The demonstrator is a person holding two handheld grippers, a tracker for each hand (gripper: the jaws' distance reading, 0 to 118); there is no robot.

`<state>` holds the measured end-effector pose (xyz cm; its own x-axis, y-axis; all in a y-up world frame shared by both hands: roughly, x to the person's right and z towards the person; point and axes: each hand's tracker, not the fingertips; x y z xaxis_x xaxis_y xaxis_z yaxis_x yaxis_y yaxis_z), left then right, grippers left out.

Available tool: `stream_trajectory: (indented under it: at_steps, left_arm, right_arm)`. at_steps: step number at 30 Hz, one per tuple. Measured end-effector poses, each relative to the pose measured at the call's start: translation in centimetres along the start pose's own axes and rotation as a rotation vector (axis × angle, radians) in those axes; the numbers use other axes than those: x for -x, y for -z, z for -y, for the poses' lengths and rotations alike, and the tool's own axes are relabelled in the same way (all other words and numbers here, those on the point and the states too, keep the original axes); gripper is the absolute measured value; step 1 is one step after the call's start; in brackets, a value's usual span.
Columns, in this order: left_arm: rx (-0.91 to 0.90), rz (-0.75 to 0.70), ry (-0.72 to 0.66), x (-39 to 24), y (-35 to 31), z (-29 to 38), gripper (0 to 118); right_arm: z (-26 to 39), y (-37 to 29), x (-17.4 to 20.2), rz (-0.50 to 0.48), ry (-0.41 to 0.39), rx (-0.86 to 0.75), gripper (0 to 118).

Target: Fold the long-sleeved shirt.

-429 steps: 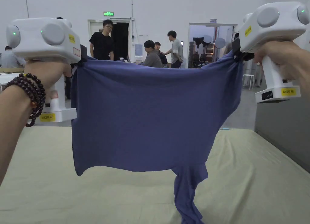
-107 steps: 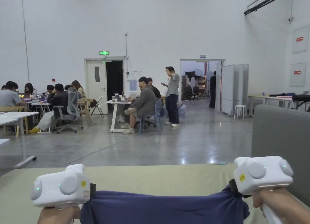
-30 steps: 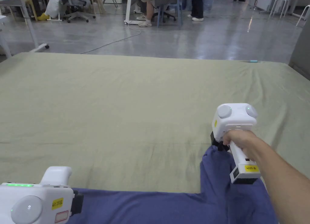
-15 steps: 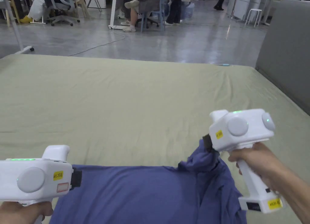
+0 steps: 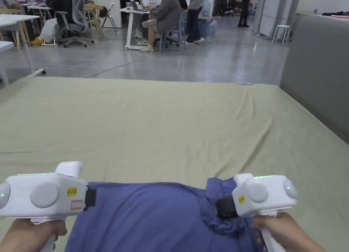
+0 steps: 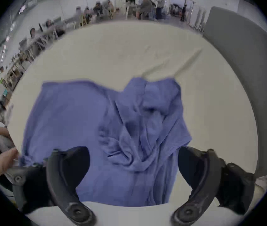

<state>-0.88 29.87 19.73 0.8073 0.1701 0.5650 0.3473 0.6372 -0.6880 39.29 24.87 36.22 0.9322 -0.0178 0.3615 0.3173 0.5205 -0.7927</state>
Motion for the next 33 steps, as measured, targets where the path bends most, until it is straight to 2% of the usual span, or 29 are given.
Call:
stream_trajectory:
  at_steps: [2,4,5,6,7,9,16,17,18,20,21,25,29,31,32,33]
  left_arm:
    - [-0.011,-0.006,0.003,0.2,-0.5,0.5,0]
    - [-0.011,-0.004,0.002,0.2,-0.5,1.1,0]
    - [-0.004,0.001,-0.002,0.2,-0.3,1.4,0]
    - [0.005,0.004,-0.002,0.1,0.0,1.6,0]
    - [0.013,0.002,-0.002,0.1,0.3,1.8,0]
    - [0.029,-0.005,0.003,-0.1,1.2,1.8,0]
    - [0.046,-0.003,0.008,0.4,7.0,-3.4,0]
    - [0.046,-0.009,0.012,0.8,8.6,-4.7,14]
    - [0.059,-0.021,0.016,1.5,10.5,-6.0,43]
    - [0.091,-0.147,0.016,2.8,14.2,-8.1,98]
    - [0.093,-0.190,0.014,3.7,16.1,-9.1,102]
    - [0.129,-0.214,0.030,5.7,21.2,-10.8,102]
    - [0.212,-0.245,-0.050,6.6,24.7,-10.0,100]
    - [0.267,-0.221,-0.085,6.7,25.8,-9.1,86]
    - [0.259,-0.241,-0.078,6.1,25.6,-8.2,82]
    - [0.188,-0.261,-0.050,5.5,24.7,-8.2,70]
  right_arm:
    - [0.2,-3.5,-0.9,-0.010,0.019,-0.112,109]
    - [0.3,-5.5,-1.5,0.033,0.024,-0.097,104]
    - [0.4,-6.0,-1.9,0.070,0.032,-0.064,75]
    - [0.8,-6.3,-2.3,0.066,0.034,-0.076,32]
    - [1.1,-6.3,-2.7,0.064,0.038,-0.083,0]
    - [1.7,-6.0,-3.4,0.050,0.078,-0.069,0]
    - [3.4,-4.0,-4.1,0.014,0.087,-0.019,0]
    - [3.5,-3.6,-4.1,0.010,0.088,-0.012,0]
    - [3.7,-3.4,-4.3,0.004,0.087,-0.001,0]
    - [3.8,-3.0,-4.2,0.003,0.088,0.012,0]
    - [4.1,-2.9,-4.5,0.004,0.088,0.016,0]
    - [4.0,-2.5,-4.8,0.008,0.096,0.034,0]
    - [3.3,-1.7,-5.6,0.013,0.093,0.053,0]
    - [2.7,-1.0,-6.2,0.021,0.090,0.056,0]
    - [2.0,-0.6,-6.2,0.025,0.091,0.058,0]
    - [1.2,-0.2,-6.3,0.029,0.093,0.057,0]
